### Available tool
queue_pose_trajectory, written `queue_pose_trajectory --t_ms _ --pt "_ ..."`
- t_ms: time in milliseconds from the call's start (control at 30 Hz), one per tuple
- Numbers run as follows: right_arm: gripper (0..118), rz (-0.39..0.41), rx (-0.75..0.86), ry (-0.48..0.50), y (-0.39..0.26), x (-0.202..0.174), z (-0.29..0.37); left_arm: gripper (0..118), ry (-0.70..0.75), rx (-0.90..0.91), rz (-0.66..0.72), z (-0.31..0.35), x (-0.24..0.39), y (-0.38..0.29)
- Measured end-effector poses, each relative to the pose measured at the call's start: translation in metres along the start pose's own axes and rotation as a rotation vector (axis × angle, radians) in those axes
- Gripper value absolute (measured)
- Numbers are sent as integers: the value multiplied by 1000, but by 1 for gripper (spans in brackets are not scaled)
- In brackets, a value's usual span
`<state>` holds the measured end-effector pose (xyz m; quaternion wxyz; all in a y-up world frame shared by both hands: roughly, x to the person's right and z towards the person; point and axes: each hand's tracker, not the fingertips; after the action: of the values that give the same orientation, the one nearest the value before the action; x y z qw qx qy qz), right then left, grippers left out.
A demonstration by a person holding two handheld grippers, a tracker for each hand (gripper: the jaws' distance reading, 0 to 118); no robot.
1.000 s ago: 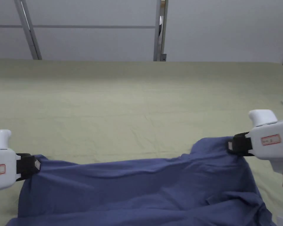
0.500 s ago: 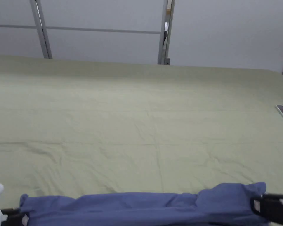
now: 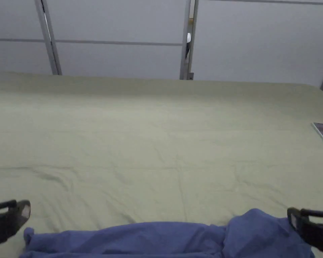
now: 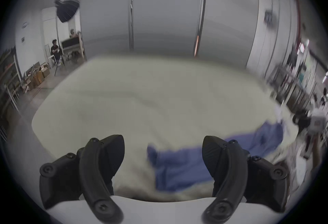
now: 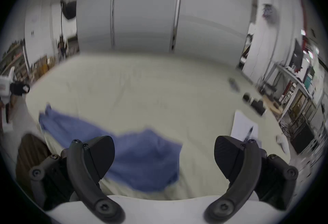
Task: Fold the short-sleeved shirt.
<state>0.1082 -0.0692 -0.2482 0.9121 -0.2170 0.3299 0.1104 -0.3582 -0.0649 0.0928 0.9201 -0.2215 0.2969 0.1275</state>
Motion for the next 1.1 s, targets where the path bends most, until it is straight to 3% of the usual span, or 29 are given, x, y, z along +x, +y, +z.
queue_pose_trajectory --t_ms 133,167,200,233,267,300,333,400,433,533,600,633,667,700,733,767,833,900,967,1033,1100 --pt "115 -112 311 -9 41 -23 24 102 -89 344 84 20 17 33" --pt "115 -145 377 20 46 -29 27 100 -109 397 91 22 24 38" --pt "110 -172 422 64 50 -36 26 91 -109 413 88 23 30 40" --pt "83 -204 446 102 52 -42 26 53 -118 424 87 23 39 41" --pt "33 -223 452 125 55 -49 24 9 -129 436 97 21 45 40" --pt "2 -212 439 106 57 -58 19 0 -170 430 129 15 46 40" --pt "2 -202 464 33 54 -68 12 0 -208 430 178 13 44 37" --pt "2 -193 417 137 55 -70 -1 0 -396 343 292 -2 30 33" --pt "2 -207 399 156 53 -71 -5 0 -413 303 349 -8 22 30" --pt "2 -138 345 141 44 -74 -16 0 -535 157 482 -41 -31 11" --pt "2 -137 319 138 39 -76 -13 0 -691 -8 636 -64 -64 -10" --pt "2 -142 309 142 37 -73 -14 4 -741 -71 705 -75 -79 -22" --pt "2 -147 300 136 35 -71 -15 21 -761 -118 753 -83 -91 -36" --pt "2 -148 284 133 33 -69 -17 60 -745 -164 782 -90 -102 -49" --pt "2 -148 268 131 32 -72 -14 112 -720 -201 792 -96 -111 -60" --pt "2 -144 253 128 30 -72 -15 118 -634 -299 792 -101 -113 -77" --pt "2 -142 220 129 27 -73 -18 118 -487 -428 743 -116 -118 -100" --pt "2 -144 193 136 26 -81 -18 118 -454 -516 730 -128 -112 -114" --pt "2 -139 181 139 24 -87 -20 118 -519 -609 792 -145 -108 -138" --pt "2 -141 166 153 21 -84 -26 118 -715 -421 845 -146 -104 -139" --pt "2 -151 155 178 21 -91 -30 118 -719 -540 880 -163 -89 -145"
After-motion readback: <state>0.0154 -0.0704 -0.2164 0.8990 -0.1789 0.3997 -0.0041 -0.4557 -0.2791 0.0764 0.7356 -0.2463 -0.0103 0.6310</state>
